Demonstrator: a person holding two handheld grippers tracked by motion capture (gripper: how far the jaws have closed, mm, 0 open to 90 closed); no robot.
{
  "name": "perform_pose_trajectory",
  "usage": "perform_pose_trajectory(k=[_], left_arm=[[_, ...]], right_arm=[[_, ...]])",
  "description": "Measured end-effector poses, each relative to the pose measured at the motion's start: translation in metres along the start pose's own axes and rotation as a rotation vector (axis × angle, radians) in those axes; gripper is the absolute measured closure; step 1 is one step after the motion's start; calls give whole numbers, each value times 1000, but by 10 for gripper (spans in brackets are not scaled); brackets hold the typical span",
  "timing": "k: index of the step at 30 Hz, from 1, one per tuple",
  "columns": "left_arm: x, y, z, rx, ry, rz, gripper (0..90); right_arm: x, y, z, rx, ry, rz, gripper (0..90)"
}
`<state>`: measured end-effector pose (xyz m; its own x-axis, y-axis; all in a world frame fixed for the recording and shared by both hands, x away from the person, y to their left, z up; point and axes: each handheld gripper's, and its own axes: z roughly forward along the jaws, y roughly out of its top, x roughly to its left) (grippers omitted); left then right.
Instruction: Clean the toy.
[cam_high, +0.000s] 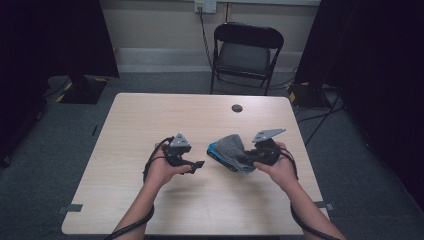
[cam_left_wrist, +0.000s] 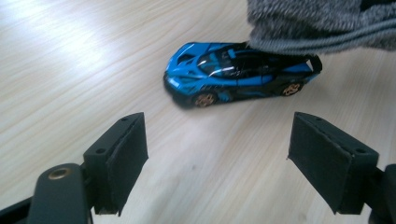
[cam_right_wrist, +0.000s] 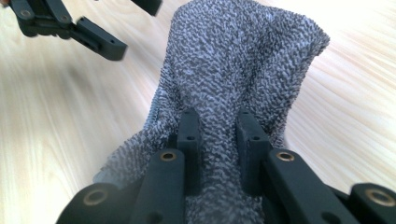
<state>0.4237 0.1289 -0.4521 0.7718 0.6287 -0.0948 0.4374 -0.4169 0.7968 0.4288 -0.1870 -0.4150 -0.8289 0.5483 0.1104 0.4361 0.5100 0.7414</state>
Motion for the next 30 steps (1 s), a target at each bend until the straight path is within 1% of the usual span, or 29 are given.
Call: perform_pose_trajectory(k=[1,4,6,7,9,12,14,17,18,19,21,22,24,25,26,29,30], left_arm=[[1,-3,-3,1,9,3,193],[2,-12,-12,4,18,-10,195],[3,-19,-18,4,16,-23,193],[3,-22,-21,5,26,-21,191],[3,-29,-28,4,41,-28,191],[5,-39,-36,6,67,-37,191],[6,-48,-43,5,76,-61,191],[7,-58,-51,3,98,-79,192],[6,-61,-53,3,102,-82,194],[7,-63,-56,6,103,-73,195],[6,-66,-58,0,107,-74,196],[6,-67,-59,-4,105,-76,196],[5,-70,-60,5,103,-77,199],[6,-71,-60,6,104,-71,202],[6,-72,-61,3,104,-82,205],[7,-74,-63,-3,107,-91,208],[8,-75,-63,-3,109,-95,213]], right_arm=[[3,3,4,3,3,-6,749],[15,12,22,21,14,-37,747],[21,15,33,33,37,-44,747],[24,16,38,35,45,-52,747],[29,19,47,42,62,-63,747],[38,26,58,47,72,-75,742],[43,29,65,34,85,-83,739],[51,33,78,41,106,-96,738],[54,34,83,50,109,-102,737],[57,35,88,58,109,-106,736],[61,36,98,68,113,-104,730],[62,36,103,73,110,-95,728],[65,36,112,77,111,-88,723],[67,36,116,79,107,-86,721],[68,37,121,85,101,-81,716],[71,37,133,101,91,-68,697],[72,37,138,110,97,-63,690]])
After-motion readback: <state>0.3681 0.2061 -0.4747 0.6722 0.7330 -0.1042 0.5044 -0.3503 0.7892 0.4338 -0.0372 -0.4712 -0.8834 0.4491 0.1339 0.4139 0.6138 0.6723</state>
